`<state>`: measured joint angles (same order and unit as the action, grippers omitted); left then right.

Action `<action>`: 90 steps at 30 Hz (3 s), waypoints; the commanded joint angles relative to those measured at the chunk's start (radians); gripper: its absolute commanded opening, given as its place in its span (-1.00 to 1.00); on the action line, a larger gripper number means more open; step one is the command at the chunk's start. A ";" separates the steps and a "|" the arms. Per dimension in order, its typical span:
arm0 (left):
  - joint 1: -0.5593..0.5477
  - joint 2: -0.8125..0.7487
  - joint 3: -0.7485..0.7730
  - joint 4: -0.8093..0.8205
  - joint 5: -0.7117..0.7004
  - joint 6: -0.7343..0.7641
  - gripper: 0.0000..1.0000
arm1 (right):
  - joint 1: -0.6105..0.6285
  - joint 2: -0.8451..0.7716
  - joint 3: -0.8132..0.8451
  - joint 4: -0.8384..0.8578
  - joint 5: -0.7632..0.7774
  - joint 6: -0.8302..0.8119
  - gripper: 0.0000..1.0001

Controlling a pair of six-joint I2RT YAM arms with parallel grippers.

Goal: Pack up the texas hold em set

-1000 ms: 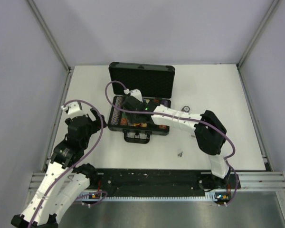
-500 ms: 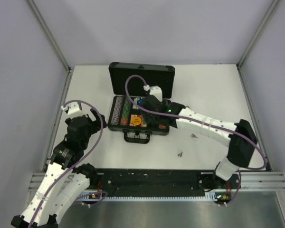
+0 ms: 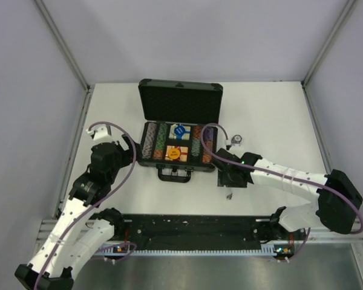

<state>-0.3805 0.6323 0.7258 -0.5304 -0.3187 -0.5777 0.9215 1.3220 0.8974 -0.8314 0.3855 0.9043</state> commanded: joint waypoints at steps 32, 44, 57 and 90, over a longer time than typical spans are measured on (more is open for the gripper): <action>0.003 -0.003 0.015 0.021 -0.022 0.002 0.97 | -0.032 -0.003 -0.200 0.175 -0.146 0.110 -0.69; 0.002 -0.013 0.021 0.017 -0.043 0.019 0.97 | -0.032 0.032 0.079 0.169 -0.073 -0.037 -0.96; 0.003 -0.037 0.032 -0.005 -0.074 0.006 0.97 | -0.033 0.291 0.406 0.457 -0.054 -0.315 -0.87; 0.002 -0.042 0.052 -0.051 -0.092 0.006 0.97 | -0.036 0.680 0.778 0.473 -0.051 -0.387 -0.34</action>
<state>-0.3805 0.5877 0.7540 -0.6086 -0.4088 -0.5766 0.8925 2.0457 1.6211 -0.3588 0.2966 0.5228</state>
